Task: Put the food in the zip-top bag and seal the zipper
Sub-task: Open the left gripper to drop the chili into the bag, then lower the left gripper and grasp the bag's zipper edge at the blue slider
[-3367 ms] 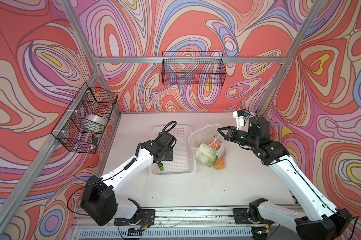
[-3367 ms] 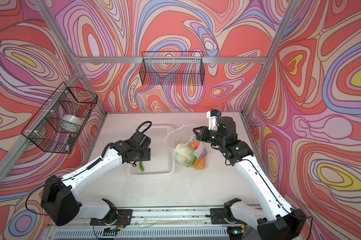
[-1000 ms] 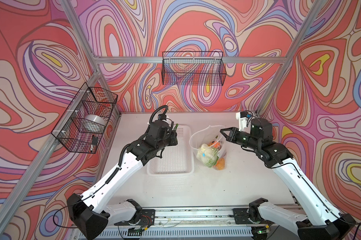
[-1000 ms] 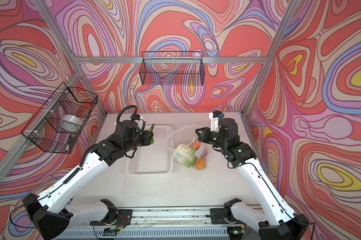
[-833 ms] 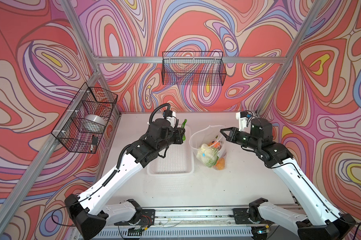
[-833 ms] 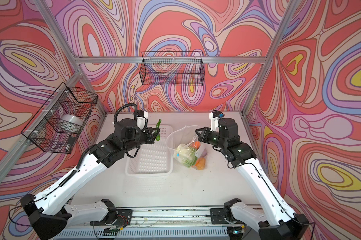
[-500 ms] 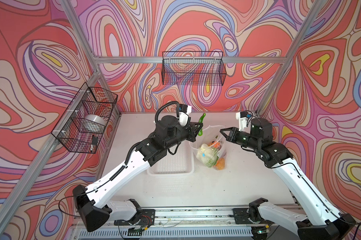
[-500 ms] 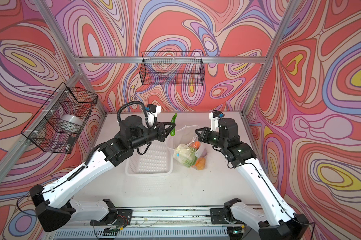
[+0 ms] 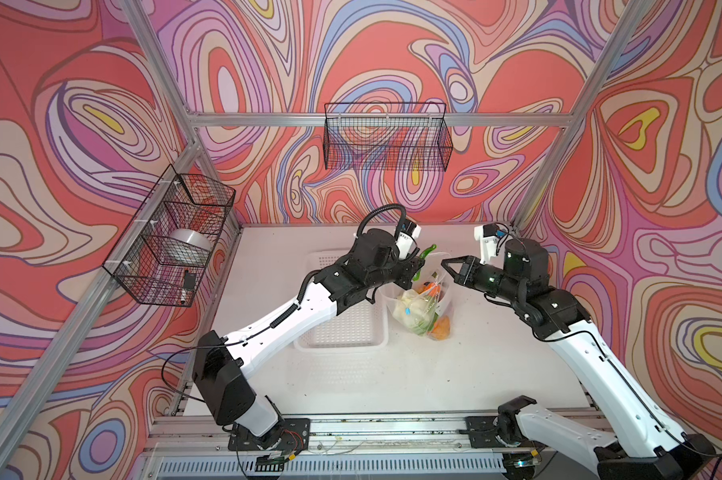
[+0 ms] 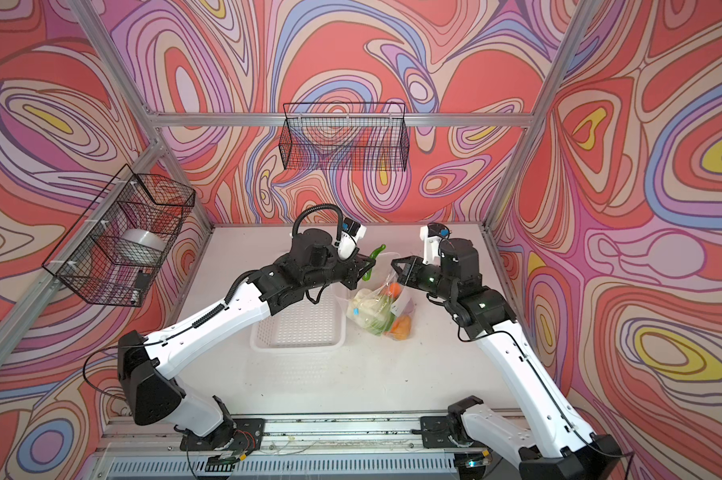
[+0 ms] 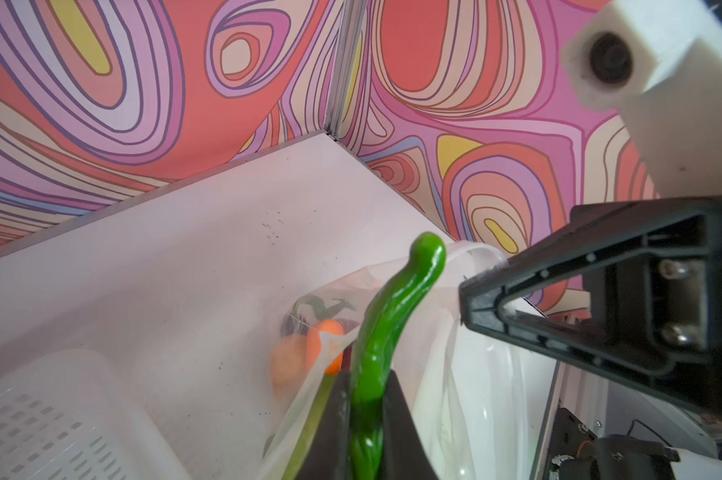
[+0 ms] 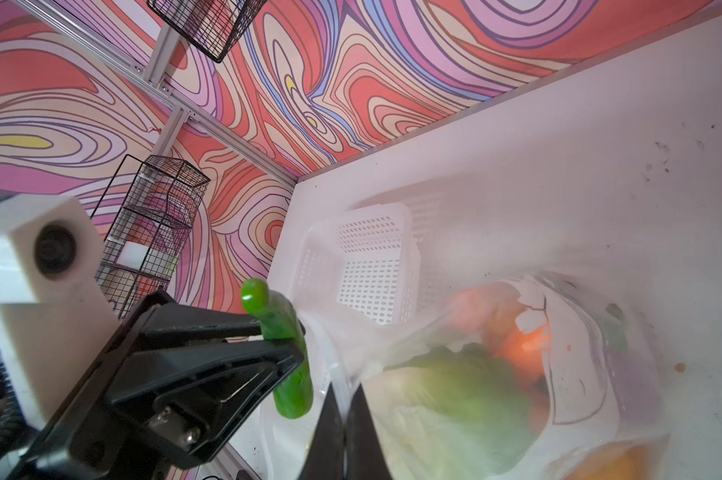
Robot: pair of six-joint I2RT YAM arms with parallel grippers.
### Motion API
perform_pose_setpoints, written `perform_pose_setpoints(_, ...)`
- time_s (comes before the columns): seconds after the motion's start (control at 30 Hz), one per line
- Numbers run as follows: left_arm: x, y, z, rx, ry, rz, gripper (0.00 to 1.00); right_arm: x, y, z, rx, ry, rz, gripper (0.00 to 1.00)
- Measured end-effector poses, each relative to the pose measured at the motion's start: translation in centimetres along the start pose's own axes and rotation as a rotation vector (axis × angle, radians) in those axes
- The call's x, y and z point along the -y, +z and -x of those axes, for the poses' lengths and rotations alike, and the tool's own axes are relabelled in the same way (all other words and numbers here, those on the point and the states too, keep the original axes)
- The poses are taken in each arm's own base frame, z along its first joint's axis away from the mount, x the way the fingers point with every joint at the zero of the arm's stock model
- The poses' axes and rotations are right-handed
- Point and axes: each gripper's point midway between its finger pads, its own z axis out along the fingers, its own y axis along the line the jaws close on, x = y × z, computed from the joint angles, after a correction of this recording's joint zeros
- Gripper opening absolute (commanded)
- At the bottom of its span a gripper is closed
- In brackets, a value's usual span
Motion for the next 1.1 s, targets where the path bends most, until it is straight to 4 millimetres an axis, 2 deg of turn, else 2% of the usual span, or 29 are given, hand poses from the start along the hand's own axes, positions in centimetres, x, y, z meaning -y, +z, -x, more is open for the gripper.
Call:
perform_pose_setpoints(0.2,-0.9,0.6,-1.6,-0.081,0.0,0.046,0.0,0.0,0.0,0.0,0.0,0.003,0.0,0.0)
perform_pose_setpoints(0.23,-1.0,0.8,-1.9,-0.093,-0.002,0.048,0.03,0.0,0.0,0.0,0.0,0.003,0.0,0.0)
perform_pose_setpoints(0.27,-1.1,1.0,-2.1,-0.104,-0.003,0.05,0.08,0.0,0.0,0.0,0.0,0.003,0.0,0.0)
perform_pose_setpoints(0.3,-1.2,1.2,-2.5,-0.12,-0.005,0.052,0.19,0.0,0.0,0.0,0.0,0.003,0.0,0.0)
perform_pose_setpoints(0.33,-1.2,1.4,-2.8,-0.134,-0.007,0.051,0.35,0.0,0.0,0.0,0.0,0.003,0.0,0.0)
perform_pose_setpoints(0.4,-1.2,1.7,-3.2,-0.157,-0.012,0.052,0.56,0.0,0.0,0.0,0.0,0.004,0.0,0.0)
perform_pose_setpoints(0.5,-1.2,1.6,-3.4,-0.175,-0.018,0.055,0.7,0.0,0.0,0.0,-0.001,0.006,0.0,0.0)
perform_pose_setpoints(0.67,-0.8,0.3,-2.2,-0.14,-0.039,0.049,0.76,0.0,0.0,0.0,0.0,0.007,-0.001,0.0)
perform_pose_setpoints(0.73,-0.4,-1.3,-1.3,-0.1,-0.055,0.043,0.8,0.0,0.0,0.0,0.0,0.007,-0.002,0.0)
perform_pose_setpoints(0.9,0.1,-6.6,0.0,0.025,-0.108,0.038,0.8,0.2,0.3,0.1,0.0,0.008,-0.004,0.0)
perform_pose_setpoints(1.0,-0.3,-8.8,-0.7,0.081,-0.149,0.05,0.78,0.3,0.5,0.2,0.003,0.008,-0.009,0.0)
perform_pose_setpoints(1.1,-1.1,-9.4,-3.1,0.092,-0.2,0.078,0.76,0.3,0.7,0.4,0.013,0.01,-0.009,0.0)
